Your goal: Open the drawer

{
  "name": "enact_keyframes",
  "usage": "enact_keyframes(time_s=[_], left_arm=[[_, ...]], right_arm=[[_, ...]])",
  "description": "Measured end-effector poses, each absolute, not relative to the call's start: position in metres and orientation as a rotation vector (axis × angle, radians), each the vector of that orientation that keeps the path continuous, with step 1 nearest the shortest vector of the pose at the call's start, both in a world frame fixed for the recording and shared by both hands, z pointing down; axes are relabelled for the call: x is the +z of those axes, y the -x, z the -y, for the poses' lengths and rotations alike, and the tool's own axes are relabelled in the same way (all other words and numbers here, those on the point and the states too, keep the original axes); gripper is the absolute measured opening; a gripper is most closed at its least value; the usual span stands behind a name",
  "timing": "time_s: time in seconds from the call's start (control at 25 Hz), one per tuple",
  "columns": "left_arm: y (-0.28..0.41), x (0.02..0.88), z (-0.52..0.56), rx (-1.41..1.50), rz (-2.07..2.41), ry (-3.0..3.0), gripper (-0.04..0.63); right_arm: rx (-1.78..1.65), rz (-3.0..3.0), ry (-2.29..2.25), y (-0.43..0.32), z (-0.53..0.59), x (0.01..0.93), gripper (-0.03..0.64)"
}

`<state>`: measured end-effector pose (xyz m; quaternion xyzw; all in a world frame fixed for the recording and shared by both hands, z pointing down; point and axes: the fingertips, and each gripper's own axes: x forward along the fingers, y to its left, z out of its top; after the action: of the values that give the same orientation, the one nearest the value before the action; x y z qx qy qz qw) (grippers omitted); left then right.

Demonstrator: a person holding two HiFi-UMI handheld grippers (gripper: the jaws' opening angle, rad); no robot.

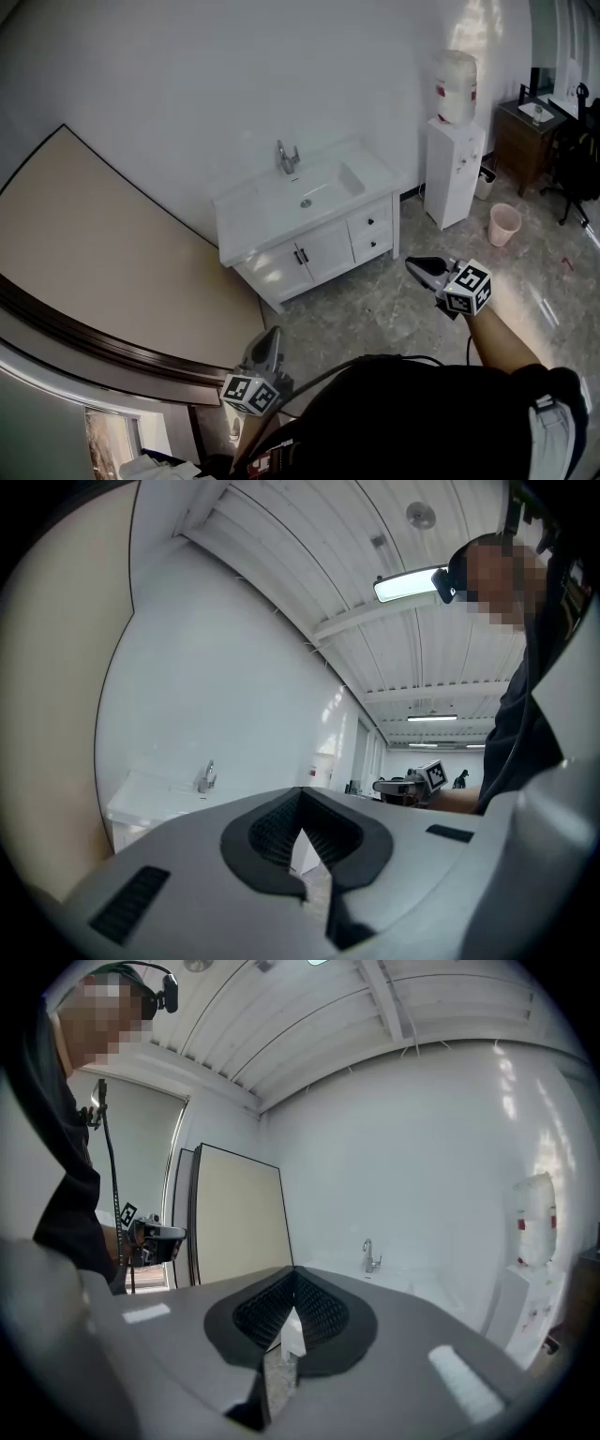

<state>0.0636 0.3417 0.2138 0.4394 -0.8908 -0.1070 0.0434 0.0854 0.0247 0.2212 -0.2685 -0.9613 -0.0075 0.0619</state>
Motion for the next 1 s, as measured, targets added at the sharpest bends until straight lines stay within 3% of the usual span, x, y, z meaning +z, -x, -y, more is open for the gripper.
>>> enact_keyframes(time_s=[0.48,1.0], left_arm=[[-0.004,0.222,-0.232,-0.336,2.750,-1.284,0.000],[0.082,0.232,-0.231,-0.362,2.715,-1.305,0.000]], right_arm=[[-0.008,2.861,0.879,-0.015,0.082,0.242,-0.005],[-0.009,2.834,0.834,0.063,0.083,0.253,-0.005]])
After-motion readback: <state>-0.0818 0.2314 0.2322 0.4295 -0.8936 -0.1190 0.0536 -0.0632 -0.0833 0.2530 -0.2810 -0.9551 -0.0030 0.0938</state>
